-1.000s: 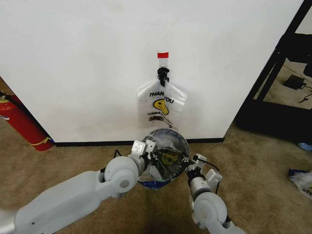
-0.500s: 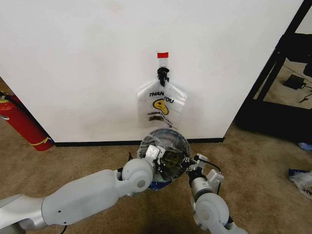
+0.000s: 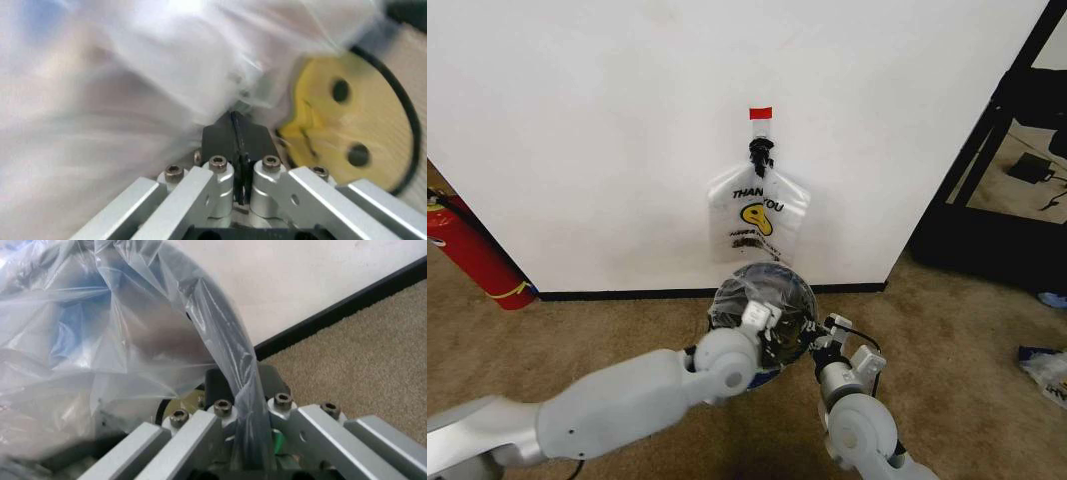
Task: Pick up the garbage bag from the wall and place it over the trash bin.
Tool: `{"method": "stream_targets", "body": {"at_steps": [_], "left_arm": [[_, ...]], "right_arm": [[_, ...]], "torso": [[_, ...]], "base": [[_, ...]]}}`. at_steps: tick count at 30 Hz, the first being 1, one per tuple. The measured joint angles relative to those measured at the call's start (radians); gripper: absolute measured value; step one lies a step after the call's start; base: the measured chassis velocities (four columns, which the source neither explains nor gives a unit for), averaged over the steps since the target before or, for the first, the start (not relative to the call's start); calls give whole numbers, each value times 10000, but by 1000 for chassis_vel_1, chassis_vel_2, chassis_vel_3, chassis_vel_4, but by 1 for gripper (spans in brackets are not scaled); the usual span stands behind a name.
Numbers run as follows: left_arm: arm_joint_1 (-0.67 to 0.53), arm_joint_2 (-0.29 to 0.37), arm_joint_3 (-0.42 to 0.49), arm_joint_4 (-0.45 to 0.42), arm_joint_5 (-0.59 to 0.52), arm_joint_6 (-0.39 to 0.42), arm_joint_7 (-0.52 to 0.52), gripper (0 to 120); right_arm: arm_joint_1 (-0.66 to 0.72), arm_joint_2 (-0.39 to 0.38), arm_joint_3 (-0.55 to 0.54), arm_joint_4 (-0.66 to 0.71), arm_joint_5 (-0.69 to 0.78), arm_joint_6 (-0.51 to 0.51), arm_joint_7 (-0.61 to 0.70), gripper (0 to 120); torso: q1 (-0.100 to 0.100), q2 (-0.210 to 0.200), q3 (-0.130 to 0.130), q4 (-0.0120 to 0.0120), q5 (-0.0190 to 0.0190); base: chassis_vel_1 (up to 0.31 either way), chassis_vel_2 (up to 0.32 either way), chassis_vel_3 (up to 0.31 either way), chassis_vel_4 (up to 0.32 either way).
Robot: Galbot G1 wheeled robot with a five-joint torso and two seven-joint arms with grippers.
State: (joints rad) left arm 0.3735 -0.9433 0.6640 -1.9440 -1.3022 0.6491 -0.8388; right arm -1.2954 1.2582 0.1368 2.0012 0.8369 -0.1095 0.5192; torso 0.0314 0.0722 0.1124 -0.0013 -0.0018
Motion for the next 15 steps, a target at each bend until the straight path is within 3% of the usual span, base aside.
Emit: {"method": "stream_targets", "body": {"at_steps": [3,8,15], "left_arm": [[-179,374,-165,-116,44,28,99,0],[-238,353,-120,205,133,47,169,0],[-335,-616,211,1165,189,-14,134,0]], "right_arm": [[47,55,-28,-52,-18,6,-10,0],[46,133,-91,-13,-18,7,-11,0],[-120,157,-180,279,-79,-6,-13,0]], "torso": [[0,0,0,-2,-1],[-1,0,0,0,0],[-1,0,0,-6,-1]], "base": [[0,0,0,0],[0,0,0,0],[0,0,0,0]]}}
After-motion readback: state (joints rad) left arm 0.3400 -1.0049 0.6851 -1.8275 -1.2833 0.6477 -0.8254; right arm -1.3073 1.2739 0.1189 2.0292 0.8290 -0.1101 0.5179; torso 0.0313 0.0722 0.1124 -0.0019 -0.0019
